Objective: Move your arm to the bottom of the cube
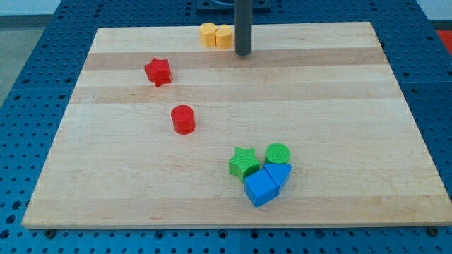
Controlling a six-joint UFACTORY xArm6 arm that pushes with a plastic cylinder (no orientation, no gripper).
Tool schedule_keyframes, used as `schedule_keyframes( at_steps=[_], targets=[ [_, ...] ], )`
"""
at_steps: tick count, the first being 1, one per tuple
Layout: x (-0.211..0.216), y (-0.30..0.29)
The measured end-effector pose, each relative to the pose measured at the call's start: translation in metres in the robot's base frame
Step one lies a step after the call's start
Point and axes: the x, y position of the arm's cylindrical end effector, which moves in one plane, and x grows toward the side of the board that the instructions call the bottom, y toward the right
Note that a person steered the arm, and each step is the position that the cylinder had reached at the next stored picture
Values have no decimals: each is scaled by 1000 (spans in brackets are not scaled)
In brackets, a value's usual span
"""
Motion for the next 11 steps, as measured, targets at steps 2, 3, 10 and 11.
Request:
schedule_keyframes(
  at_steps=[2,3,10,11],
  targets=[
    [129,83],
    [179,93],
    [320,10],
    [309,3]
  ],
)
